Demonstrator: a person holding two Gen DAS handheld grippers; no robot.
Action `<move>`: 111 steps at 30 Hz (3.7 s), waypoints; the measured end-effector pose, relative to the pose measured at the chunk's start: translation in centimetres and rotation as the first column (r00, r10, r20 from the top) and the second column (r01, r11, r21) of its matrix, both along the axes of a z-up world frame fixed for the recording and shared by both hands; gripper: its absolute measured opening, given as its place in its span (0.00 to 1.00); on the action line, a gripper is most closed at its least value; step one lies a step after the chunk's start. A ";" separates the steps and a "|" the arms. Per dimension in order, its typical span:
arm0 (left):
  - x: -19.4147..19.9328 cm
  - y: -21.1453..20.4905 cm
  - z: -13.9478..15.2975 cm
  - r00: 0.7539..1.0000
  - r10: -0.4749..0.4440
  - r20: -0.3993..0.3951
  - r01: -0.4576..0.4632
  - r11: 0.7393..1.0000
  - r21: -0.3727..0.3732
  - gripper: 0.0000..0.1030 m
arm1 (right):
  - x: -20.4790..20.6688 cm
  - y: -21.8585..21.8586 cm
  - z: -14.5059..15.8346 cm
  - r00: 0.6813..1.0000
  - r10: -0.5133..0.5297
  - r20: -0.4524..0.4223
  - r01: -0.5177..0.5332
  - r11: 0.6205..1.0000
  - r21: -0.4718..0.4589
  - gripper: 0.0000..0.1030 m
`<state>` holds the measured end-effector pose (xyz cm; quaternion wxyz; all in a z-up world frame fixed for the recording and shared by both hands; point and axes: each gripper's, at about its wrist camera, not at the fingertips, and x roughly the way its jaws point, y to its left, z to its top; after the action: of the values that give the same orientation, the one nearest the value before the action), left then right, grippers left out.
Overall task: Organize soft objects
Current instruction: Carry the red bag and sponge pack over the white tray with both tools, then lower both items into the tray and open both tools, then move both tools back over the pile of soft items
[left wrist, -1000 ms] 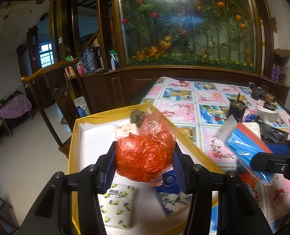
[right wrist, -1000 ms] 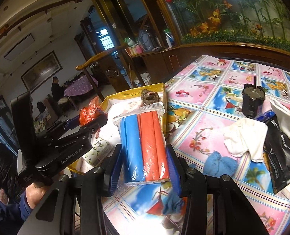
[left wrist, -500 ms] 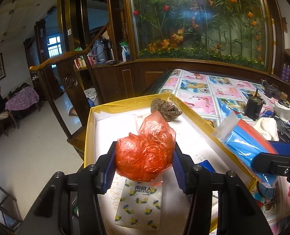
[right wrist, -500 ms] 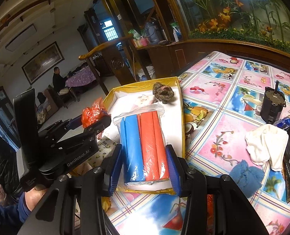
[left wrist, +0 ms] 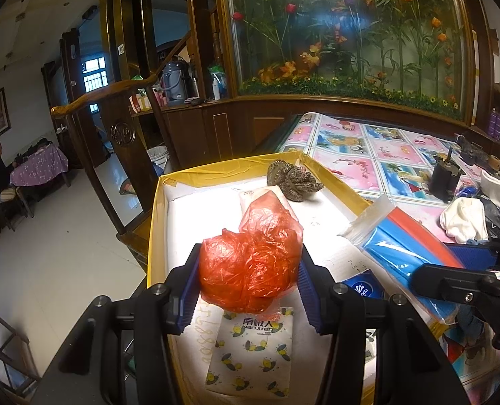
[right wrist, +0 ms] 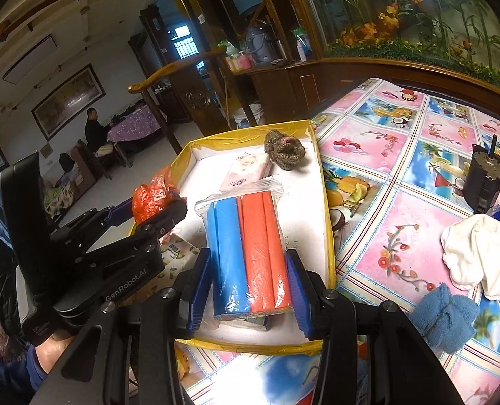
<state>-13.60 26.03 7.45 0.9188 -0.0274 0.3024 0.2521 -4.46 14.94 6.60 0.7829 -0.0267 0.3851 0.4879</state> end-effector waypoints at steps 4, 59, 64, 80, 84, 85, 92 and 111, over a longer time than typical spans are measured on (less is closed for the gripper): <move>0.1 0.2 -0.3 1.000 -0.002 -0.010 0.002 1.000 -0.004 0.50 | 0.4 0.4 -0.3 1.000 -0.008 -0.003 0.008 1.000 -0.009 0.46; 0.2 0.6 -1.2 1.000 -0.001 -0.020 0.001 1.000 -0.003 0.65 | 2.2 3.5 -2.0 0.998 -0.068 -0.002 0.067 0.995 -0.073 0.48; 0.0 0.6 -1.1 1.000 0.001 -0.018 -0.001 1.000 -0.001 0.70 | 2.1 3.3 -1.9 0.997 -0.072 -0.003 0.072 0.995 -0.065 0.48; -0.4 0.4 -0.3 1.000 0.007 -0.011 -0.007 1.000 0.006 0.77 | 1.7 2.7 -0.7 0.997 -0.075 -0.008 0.075 0.997 -0.033 0.50; -0.5 0.4 -0.2 1.000 0.007 -0.010 -0.007 1.000 0.006 0.79 | 1.5 2.4 -0.5 0.997 -0.078 -0.013 0.078 0.997 -0.024 0.50; -0.5 0.4 -0.1 1.000 0.008 -0.010 -0.008 1.000 0.007 0.79 | 1.5 2.3 -0.4 0.997 -0.079 -0.013 0.079 0.997 -0.022 0.51; -0.7 0.1 0.4 1.000 0.009 -0.003 -0.009 1.000 0.015 0.86 | 1.3 0.9 0.1 0.995 -0.097 -0.014 0.097 0.995 0.002 0.55; -0.4 -3.5 1.8 0.999 -0.050 -0.009 0.050 0.997 0.055 0.90 | 1.9 -7.1 1.6 0.981 -0.193 -0.027 0.195 0.976 0.093 0.60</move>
<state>-14.05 22.50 9.27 0.9241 0.0064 0.2994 0.2374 -2.55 7.79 8.24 0.8237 0.0529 0.3691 0.4273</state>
